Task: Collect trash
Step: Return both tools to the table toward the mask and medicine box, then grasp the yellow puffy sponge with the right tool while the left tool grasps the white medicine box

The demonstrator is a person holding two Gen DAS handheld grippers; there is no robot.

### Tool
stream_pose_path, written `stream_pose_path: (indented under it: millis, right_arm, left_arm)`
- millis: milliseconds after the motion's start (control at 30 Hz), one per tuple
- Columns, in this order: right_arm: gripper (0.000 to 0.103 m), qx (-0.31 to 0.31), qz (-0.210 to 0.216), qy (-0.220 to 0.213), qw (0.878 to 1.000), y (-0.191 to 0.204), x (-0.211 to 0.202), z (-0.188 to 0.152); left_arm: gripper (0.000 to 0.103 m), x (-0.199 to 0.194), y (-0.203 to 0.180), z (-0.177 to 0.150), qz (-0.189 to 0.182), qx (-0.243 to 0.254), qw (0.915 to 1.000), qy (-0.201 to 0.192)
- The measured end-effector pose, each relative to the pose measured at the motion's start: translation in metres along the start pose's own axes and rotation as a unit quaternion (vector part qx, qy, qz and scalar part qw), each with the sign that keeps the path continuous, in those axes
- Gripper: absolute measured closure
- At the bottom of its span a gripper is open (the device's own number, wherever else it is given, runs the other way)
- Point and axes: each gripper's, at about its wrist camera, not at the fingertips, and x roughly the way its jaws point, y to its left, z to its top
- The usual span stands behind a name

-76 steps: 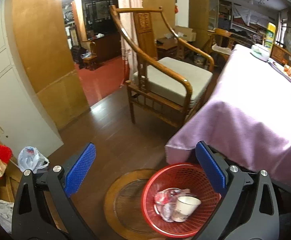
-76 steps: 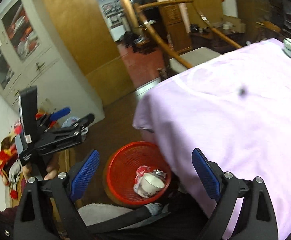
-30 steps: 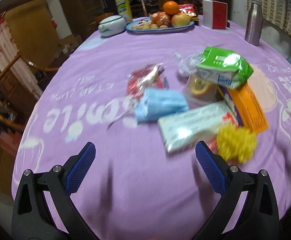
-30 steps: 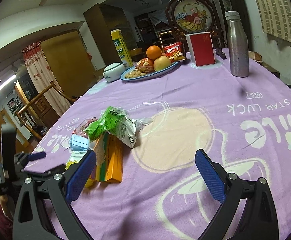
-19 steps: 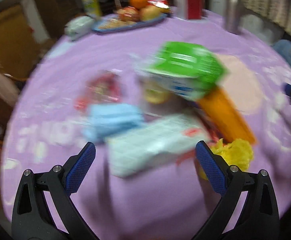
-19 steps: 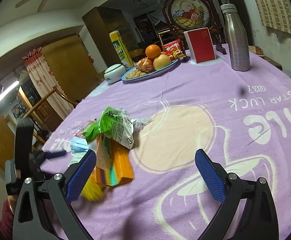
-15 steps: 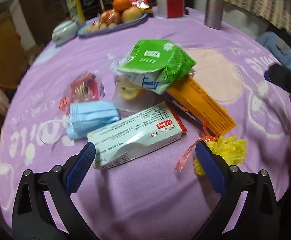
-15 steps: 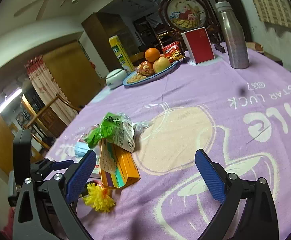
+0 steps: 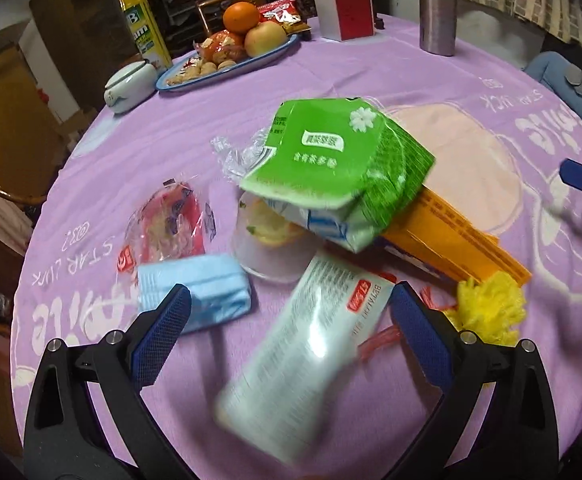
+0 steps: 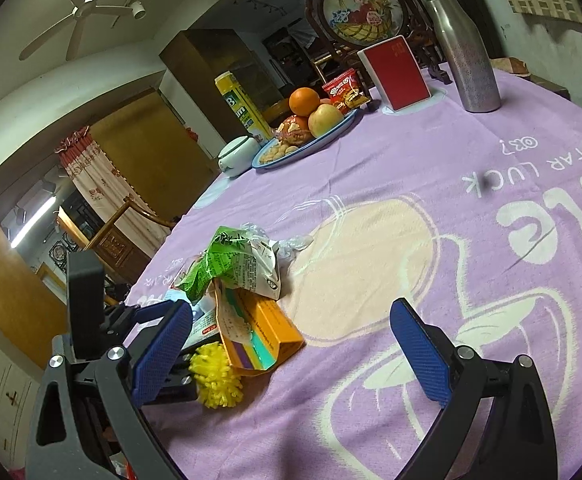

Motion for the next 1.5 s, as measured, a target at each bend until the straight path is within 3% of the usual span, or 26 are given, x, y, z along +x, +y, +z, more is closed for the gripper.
stream_pose_path:
  millis: [100, 200, 267, 367, 467, 567, 733, 900, 1000, 1067, 1167, 1333, 1500]
  right_arm:
    - [0.006, 0.000, 0.002, 0.000, 1.000, -0.001, 0.000, -0.001]
    - [0.006, 0.002, 0.006, 0.001, 1.000, -0.001, -0.001, -0.001]
    - [0.006, 0.003, 0.008, 0.000, 1.000, -0.001, -0.002, -0.001]
    - [0.006, -0.001, 0.008, 0.000, 1.000, 0.001, -0.001, -0.002]
    - [0.006, -0.008, 0.004, 0.002, 1.000, 0.003, 0.001, -0.001]
    - [0.006, -0.012, -0.002, 0.000, 1.000, 0.004, 0.001, -0.001]
    - [0.006, -0.009, -0.004, 0.001, 1.000, 0.002, 0.002, 0.000]
    - [0.006, 0.000, 0.004, 0.009, 1.000, -0.002, 0.004, 0.001]
    - [0.006, 0.001, 0.008, 0.008, 1.000, -0.002, 0.004, 0.000]
    - [0.006, -0.001, 0.009, 0.008, 1.000, -0.001, 0.004, 0.000]
    - [0.006, -0.005, 0.010, 0.006, 1.000, 0.000, 0.003, 0.000]
    - [0.006, -0.007, 0.006, 0.004, 1.000, 0.001, 0.003, 0.000]
    - [0.006, -0.014, 0.000, 0.005, 1.000, 0.003, 0.004, 0.000]
  left_arm:
    - [0.006, 0.009, 0.013, -0.006, -0.020, -0.019, 0.9985, 0.047]
    - [0.006, 0.002, 0.032, -0.028, -0.052, -0.045, 0.9954, 0.067]
    - [0.006, -0.006, 0.045, -0.043, -0.034, -0.061, 0.9953, 0.067]
    - [0.007, -0.019, 0.075, -0.066, 0.041, -0.102, 0.9923, 0.058]
    - [0.007, -0.029, 0.083, -0.072, 0.044, -0.125, 0.9903, 0.041]
    - [0.007, -0.035, 0.064, -0.063, 0.022, -0.091, 0.9955, 0.012]
    - [0.007, -0.022, 0.022, -0.042, 0.074, 0.014, 0.9971, -0.008]
    - [0.008, -0.010, 0.014, -0.024, 0.037, 0.036, 0.9987, 0.002]
    - [0.012, -0.010, 0.025, -0.024, -0.061, -0.029, 0.9973, 0.030]
    - [0.013, -0.017, 0.022, -0.029, -0.083, -0.037, 0.9955, 0.029]
    - [0.026, -0.037, 0.011, -0.045, -0.113, -0.032, 0.9928, 0.022]
    - [0.030, -0.033, 0.014, -0.048, -0.057, -0.043, 0.9972, 0.024]
    - [0.031, -0.016, 0.024, -0.034, -0.047, -0.075, 0.9957, 0.028]
